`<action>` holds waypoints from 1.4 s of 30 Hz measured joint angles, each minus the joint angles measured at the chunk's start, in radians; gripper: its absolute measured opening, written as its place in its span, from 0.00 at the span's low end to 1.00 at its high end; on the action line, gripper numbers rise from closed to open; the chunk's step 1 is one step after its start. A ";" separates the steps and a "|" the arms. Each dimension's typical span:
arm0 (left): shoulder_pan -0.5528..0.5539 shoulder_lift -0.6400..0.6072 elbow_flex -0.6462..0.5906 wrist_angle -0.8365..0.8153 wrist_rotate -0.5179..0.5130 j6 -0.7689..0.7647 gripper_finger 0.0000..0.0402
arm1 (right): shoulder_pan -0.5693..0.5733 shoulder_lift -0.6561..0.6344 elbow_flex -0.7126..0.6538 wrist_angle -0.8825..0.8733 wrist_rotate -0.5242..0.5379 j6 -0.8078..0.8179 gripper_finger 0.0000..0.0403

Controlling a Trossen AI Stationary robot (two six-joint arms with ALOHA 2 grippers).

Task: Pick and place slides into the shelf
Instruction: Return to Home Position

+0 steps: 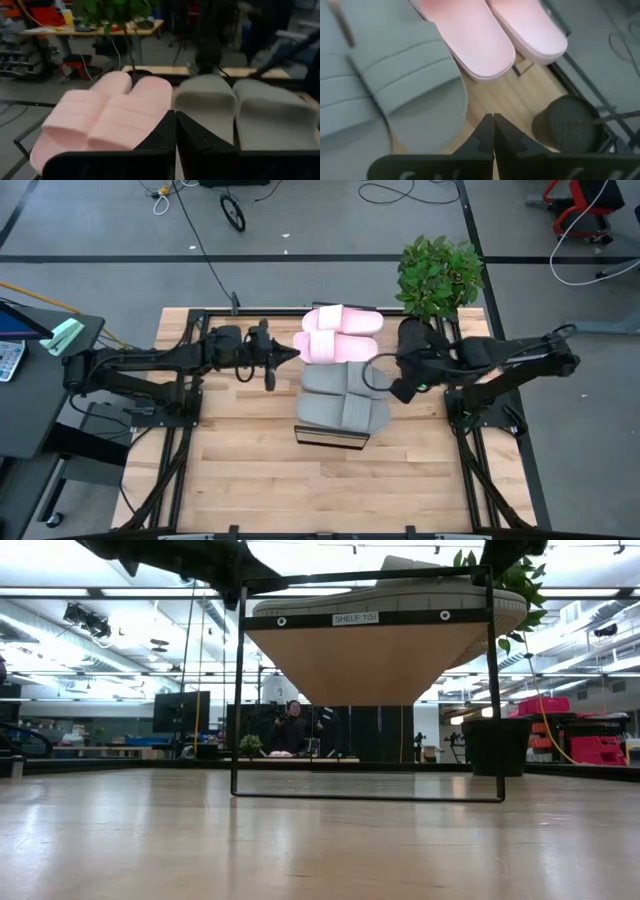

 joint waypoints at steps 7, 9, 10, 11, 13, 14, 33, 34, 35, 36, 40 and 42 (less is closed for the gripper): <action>0.018 -0.069 -0.001 -0.210 0.009 0.024 0.03 | 0.106 -0.084 -0.001 -0.022 0.079 -0.032 0.00; 0.016 -0.097 -0.001 -0.259 0.013 0.028 0.03 | 0.130 -0.097 -0.004 -0.027 0.103 -0.040 0.00; 0.015 -0.110 -0.001 -0.280 0.019 0.037 0.03 | 0.139 -0.105 -0.012 -0.022 0.107 -0.040 0.00; 0.015 -0.127 -0.001 -0.312 0.022 0.046 0.02 | 0.147 -0.113 -0.024 -0.018 0.108 -0.043 0.00; 0.014 -0.161 -0.001 -0.367 0.024 0.049 0.01 | 0.162 -0.131 -0.064 -0.010 0.109 -0.038 0.00; 0.015 -0.178 -0.001 -0.391 0.024 0.046 0.01 | 0.168 -0.141 -0.091 -0.002 0.108 -0.027 0.00; 0.015 -0.519 -0.153 -0.484 -0.033 -0.060 0.01 | 0.233 -0.496 -0.472 0.150 0.126 -0.003 0.00; 0.015 -0.539 -0.185 -0.457 -0.034 -0.061 0.02 | 0.245 -0.522 -0.492 0.165 0.127 0.004 0.00; 0.015 -0.556 -0.215 -0.428 -0.035 -0.061 0.03 | 0.258 -0.547 -0.512 0.183 0.128 0.006 0.00; 0.015 -0.573 -0.242 -0.394 -0.036 -0.060 0.03 | 0.271 -0.569 -0.530 0.205 0.129 0.007 0.00; 0.015 -0.636 -0.336 -0.297 -0.036 -0.072 0.01 | 0.324 -0.640 -0.595 0.276 0.133 0.024 0.00; 0.015 -0.663 -0.378 -0.265 -0.036 -0.098 0.01 | 0.345 -0.663 -0.623 0.287 0.148 0.045 0.00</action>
